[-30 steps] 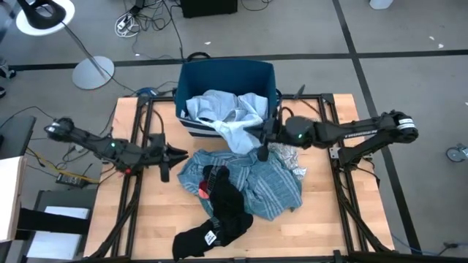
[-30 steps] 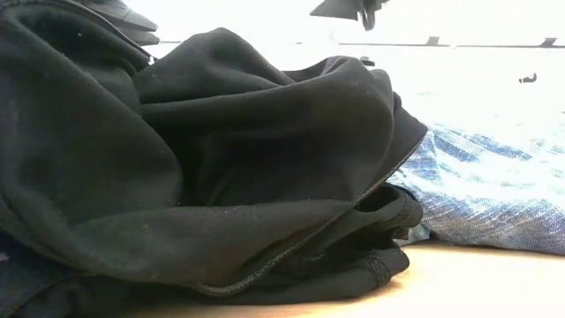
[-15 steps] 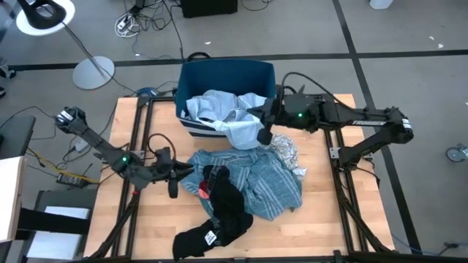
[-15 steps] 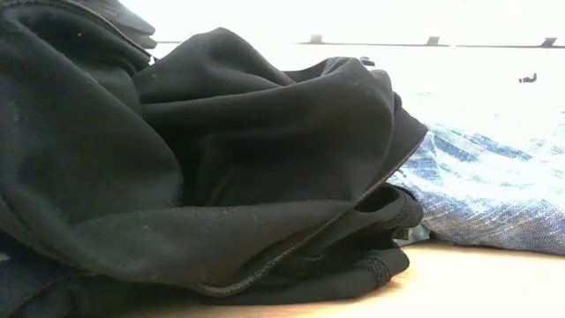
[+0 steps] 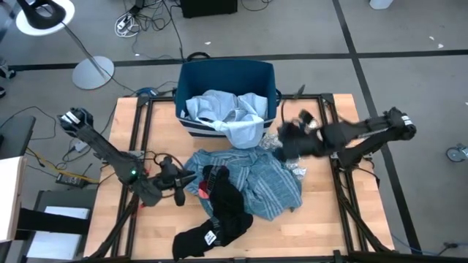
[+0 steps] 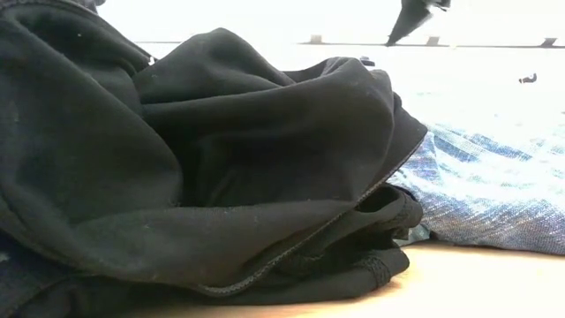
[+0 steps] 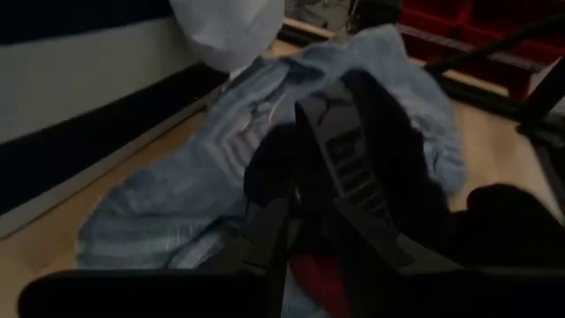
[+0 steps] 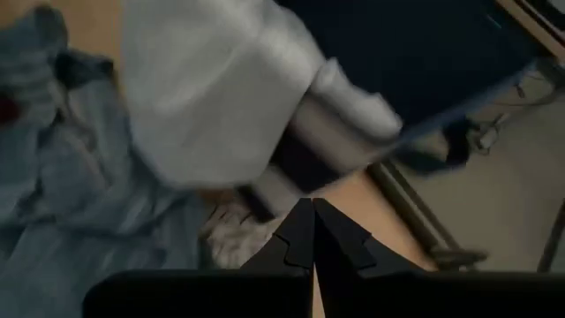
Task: Sort clothes
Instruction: Put the light blue shirt into the blue laundry organizer
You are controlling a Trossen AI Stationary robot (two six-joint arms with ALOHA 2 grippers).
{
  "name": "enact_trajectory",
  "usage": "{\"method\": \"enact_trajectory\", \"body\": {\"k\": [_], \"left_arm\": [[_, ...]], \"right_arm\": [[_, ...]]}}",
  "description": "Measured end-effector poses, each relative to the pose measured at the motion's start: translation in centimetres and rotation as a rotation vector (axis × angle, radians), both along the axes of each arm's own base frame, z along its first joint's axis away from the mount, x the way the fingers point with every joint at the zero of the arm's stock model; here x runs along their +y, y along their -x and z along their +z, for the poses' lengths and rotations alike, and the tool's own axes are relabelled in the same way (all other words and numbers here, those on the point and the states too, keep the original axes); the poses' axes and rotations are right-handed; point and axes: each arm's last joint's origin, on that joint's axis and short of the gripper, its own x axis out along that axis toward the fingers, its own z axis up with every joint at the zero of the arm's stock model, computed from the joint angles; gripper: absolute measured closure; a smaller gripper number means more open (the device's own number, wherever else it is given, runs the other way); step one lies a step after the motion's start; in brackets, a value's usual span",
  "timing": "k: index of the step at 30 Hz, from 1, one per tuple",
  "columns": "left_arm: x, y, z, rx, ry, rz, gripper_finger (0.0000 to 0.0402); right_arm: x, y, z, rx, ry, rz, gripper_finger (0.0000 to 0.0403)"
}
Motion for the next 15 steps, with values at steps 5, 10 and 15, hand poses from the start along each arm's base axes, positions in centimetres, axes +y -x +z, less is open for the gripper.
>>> {"method": "enact_trajectory", "body": {"k": [5, 10, 15], "left_arm": [[-0.1, -0.2, -0.4, 0.007, 0.004, 0.010, 0.0310], [-0.1, -0.2, -0.4, 0.006, 0.001, 0.013, 0.0310], [0.0, -0.2, -0.4, 0.000, -0.012, 0.029, 0.0310]], "right_arm": [[2.7, 0.9, -5.7, -0.060, -0.032, -0.028, 0.0402], [2.6, -0.7, -11.5, -0.159, -0.057, 0.000, 0.0402], [1.2, -4.0, -13.8, -0.261, -0.034, 0.077, 0.0403]]}}
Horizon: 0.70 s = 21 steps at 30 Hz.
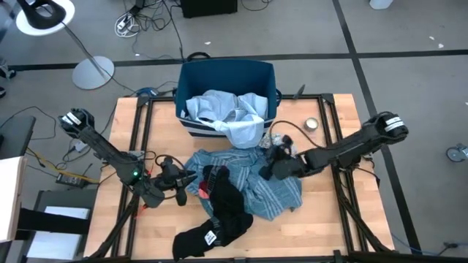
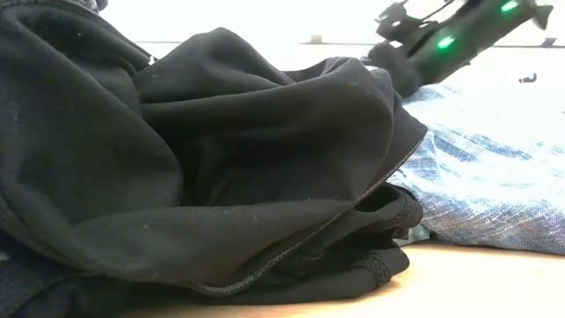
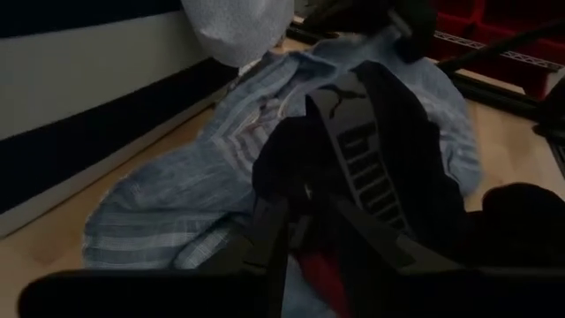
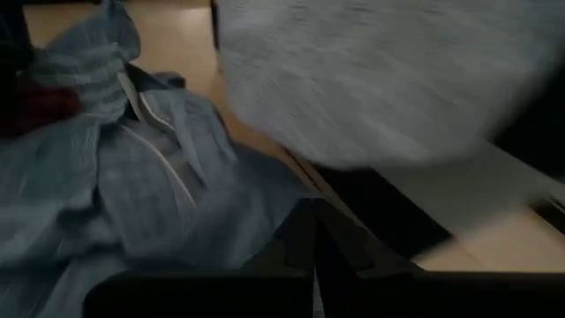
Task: Sort clothes
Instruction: Put the light blue shirt into the blue laundry organizer
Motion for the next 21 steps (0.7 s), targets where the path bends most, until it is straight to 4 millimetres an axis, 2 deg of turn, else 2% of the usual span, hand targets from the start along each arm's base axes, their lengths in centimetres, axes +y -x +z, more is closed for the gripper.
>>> {"method": "enact_trajectory", "body": {"k": [5, 9, 13, 17, 21], "left_arm": [[0.0, 0.0, 0.0, 0.003, -0.021, -0.001, 0.0310], [0.0, 0.0, 0.0, 0.004, -0.023, -0.001, 0.0310], [0.0, 0.0, 0.0, 0.006, -0.025, -0.002, 0.0310], [0.0, 0.0, 0.0, 0.008, -0.027, -0.002, 0.0310], [0.0, 0.0, 0.0, 0.007, -0.029, 0.000, 0.0310]], "right_arm": [[-1.9, -3.8, -1.1, 0.029, -0.016, 0.065, 0.0403], [-2.3, -6.6, 0.1, 0.017, 0.080, 0.119, 0.0403], [-1.5, -8.6, 4.5, -0.062, 0.278, 0.157, 0.0403], [-0.9, -9.5, 9.8, -0.120, 0.478, 0.199, 0.0403], [-2.7, -10.3, 15.0, -0.147, 0.606, 0.150, 0.0403]]}}
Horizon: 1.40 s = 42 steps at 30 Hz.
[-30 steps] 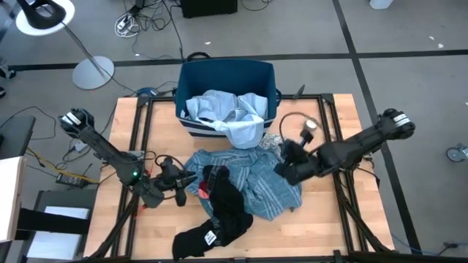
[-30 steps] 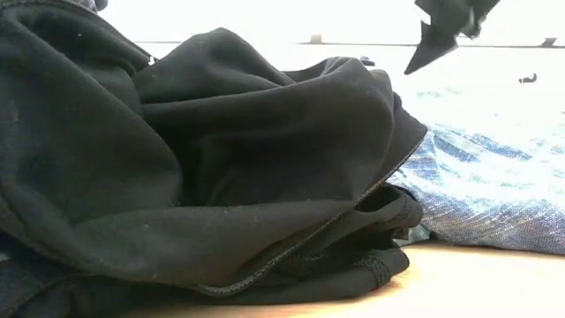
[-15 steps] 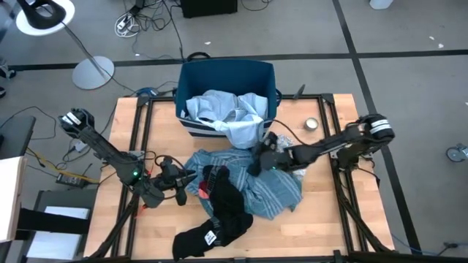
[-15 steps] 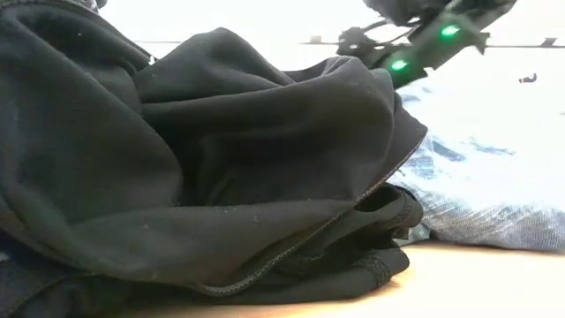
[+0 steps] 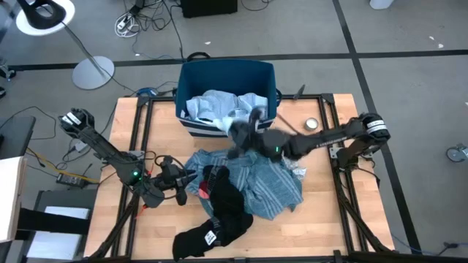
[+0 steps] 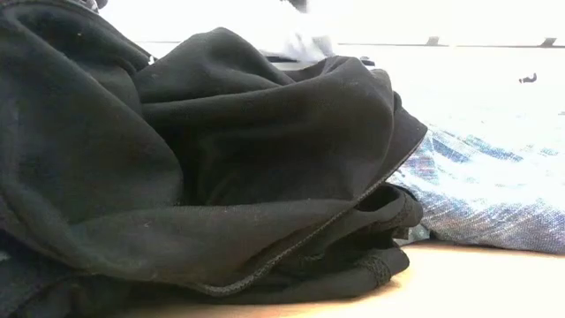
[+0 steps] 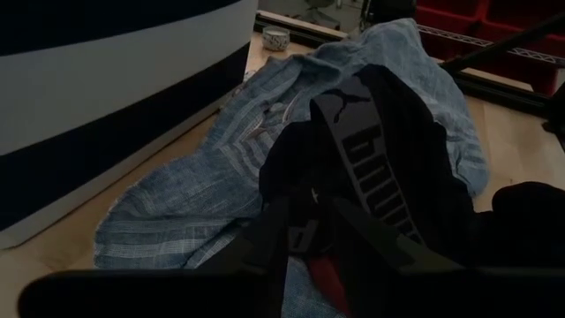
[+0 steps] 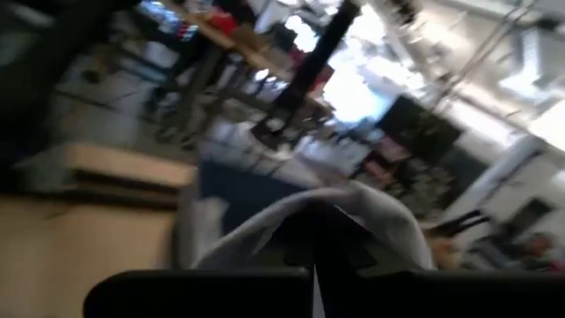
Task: Sort clothes
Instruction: Put the light blue shirt into the blue laundry organizer, then put the black boxer into the blue laundry organizer
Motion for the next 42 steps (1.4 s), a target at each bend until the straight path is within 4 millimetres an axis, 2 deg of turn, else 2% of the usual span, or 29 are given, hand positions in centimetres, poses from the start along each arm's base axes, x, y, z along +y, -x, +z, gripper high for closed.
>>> {"method": "enact_trajectory", "body": {"k": [2, 5, 9, 11, 15, 17, 19, 22, 26, 32, 37, 42], "left_arm": [[0.0, 0.0, 0.0, 0.000, 0.000, 0.000, 0.0310], [0.0, 0.0, 0.0, 0.000, 0.000, 0.000, 0.0310], [0.0, 0.0, 0.0, -0.001, 0.000, 0.001, 0.0310], [0.0, 0.0, 0.0, 0.000, 0.000, 0.000, 0.0310], [0.0, 0.0, 0.0, 0.000, -0.001, 0.001, 0.0310], [0.0, 0.0, 0.0, 0.000, -0.001, 0.000, 0.0310], [0.0, 0.0, 0.0, 0.000, -0.001, 0.000, 0.0310], [0.0, 0.0, 0.0, 0.000, -0.001, 0.000, 0.0310], [0.0, 0.0, 0.0, 0.000, -0.001, 0.000, 0.0310], [0.1, 0.1, -0.1, 0.012, -0.011, 0.000, 0.0310], [0.0, 0.1, -0.1, 0.014, -0.008, -0.004, 0.0310], [0.0, 0.0, -0.1, 0.018, 0.003, -0.017, 0.0310]], "right_arm": [[-1.6, -0.2, 2.5, -0.018, 0.040, -0.019, 0.0403], [-5.0, -0.1, 5.9, -0.050, 0.048, -0.086, 0.0403], [-9.9, 1.2, 8.7, -0.064, -0.119, -0.209, 0.0403], [-11.7, 2.2, 8.9, -0.046, -0.308, -0.229, 0.0403], [-14.2, 4.3, 6.8, 0.077, -0.758, -0.181, 0.0403], [-14.8, 5.0, 5.8, 0.147, -0.872, -0.200, 0.0403], [-15.1, 5.6, 5.5, 0.183, -0.907, -0.219, 0.0403], [-14.6, 6.2, 6.3, 0.180, -0.884, -0.187, 0.0403], [-12.7, 7.6, 8.4, 0.140, -0.844, -0.112, 0.0403], [-6.9, 10.4, 9.7, 0.283, -0.809, 0.018, 0.0403], [-1.6, 11.7, 7.5, 0.340, -0.730, 0.043, 0.0403], [2.7, 11.0, 2.4, 0.378, -0.767, 0.164, 0.0396]]}}
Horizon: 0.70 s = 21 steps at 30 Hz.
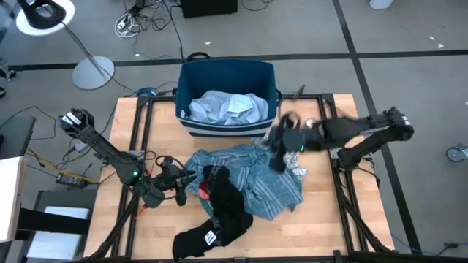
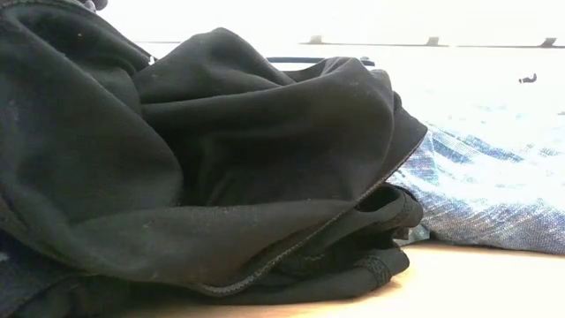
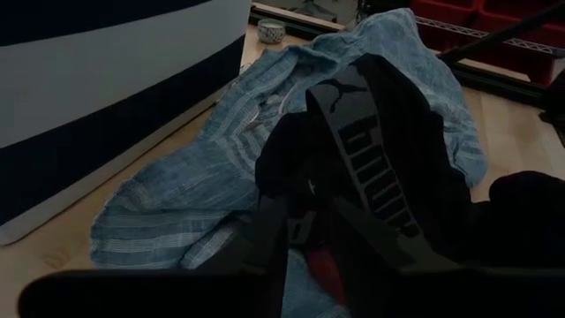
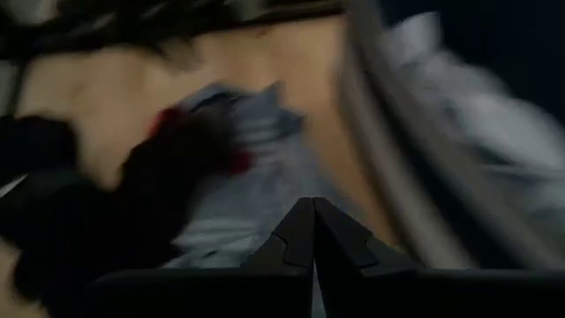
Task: Sort clothes
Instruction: Put the black boxer into the blue laundry organizer
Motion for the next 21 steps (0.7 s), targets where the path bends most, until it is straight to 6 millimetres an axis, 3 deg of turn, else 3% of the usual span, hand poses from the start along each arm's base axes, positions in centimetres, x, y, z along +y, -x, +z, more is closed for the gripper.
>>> {"method": "enact_trajectory", "body": {"k": [5, 8, 15, 21], "left_arm": [[-0.1, 0.0, 0.0, 0.003, 0.010, -0.012, 0.0310], [-0.2, -0.1, 0.1, 0.005, 0.012, -0.042, 0.0310], [-0.9, -0.8, 1.4, -0.062, -0.037, -0.161, 0.0310], [-1.0, -0.9, 1.7, -0.070, -0.071, -0.198, 0.0310]], "right_arm": [[2.1, -2.4, -4.8, -0.053, -0.044, 0.124, 0.0371], [2.6, -4.2, -6.2, -0.082, -0.062, 0.171, 0.0346], [2.1, -8.8, -10.0, -0.104, -0.098, 0.248, 0.0272], [1.4, -11.2, -12.3, -0.076, -0.050, 0.279, 0.0231]]}}
